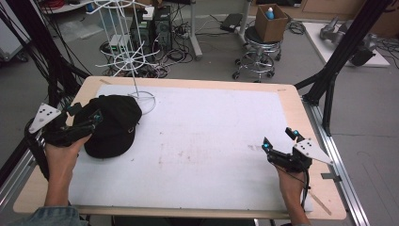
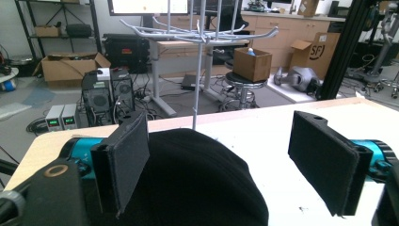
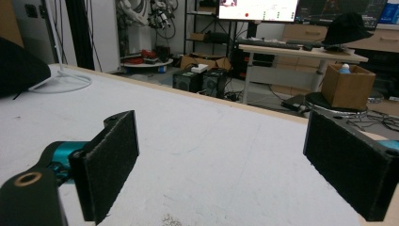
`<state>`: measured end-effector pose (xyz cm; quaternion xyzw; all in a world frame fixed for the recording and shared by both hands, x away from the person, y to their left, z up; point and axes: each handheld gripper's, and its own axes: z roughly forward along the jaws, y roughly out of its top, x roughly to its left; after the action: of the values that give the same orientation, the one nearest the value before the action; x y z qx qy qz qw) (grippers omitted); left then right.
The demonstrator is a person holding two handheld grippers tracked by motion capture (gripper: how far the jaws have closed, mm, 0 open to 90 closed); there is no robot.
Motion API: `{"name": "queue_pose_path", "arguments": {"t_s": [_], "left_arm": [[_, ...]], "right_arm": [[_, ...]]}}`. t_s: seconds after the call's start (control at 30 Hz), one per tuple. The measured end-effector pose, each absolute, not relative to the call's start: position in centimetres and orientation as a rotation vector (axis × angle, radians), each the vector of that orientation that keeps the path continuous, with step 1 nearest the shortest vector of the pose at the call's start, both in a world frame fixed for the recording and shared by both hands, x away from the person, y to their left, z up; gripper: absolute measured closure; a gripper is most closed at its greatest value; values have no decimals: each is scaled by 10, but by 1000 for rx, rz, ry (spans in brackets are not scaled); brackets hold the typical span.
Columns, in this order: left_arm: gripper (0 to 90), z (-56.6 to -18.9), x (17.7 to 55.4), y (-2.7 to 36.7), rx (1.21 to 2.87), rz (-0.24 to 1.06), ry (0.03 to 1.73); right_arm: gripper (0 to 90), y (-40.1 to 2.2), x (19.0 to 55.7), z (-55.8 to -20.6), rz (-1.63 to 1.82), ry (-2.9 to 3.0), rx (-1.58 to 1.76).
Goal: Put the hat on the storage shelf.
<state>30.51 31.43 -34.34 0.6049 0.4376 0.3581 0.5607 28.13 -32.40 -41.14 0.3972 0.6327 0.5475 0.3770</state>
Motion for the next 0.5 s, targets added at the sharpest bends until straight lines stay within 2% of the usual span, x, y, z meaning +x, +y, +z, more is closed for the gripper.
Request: {"name": "queue_pose_path", "arguments": {"t_s": [0.5], "left_arm": [[213, -344, 310, 319, 1417, 857, 1027]], "right_arm": [[102, -327, 280, -412, 1424, 1622, 1021]]}}
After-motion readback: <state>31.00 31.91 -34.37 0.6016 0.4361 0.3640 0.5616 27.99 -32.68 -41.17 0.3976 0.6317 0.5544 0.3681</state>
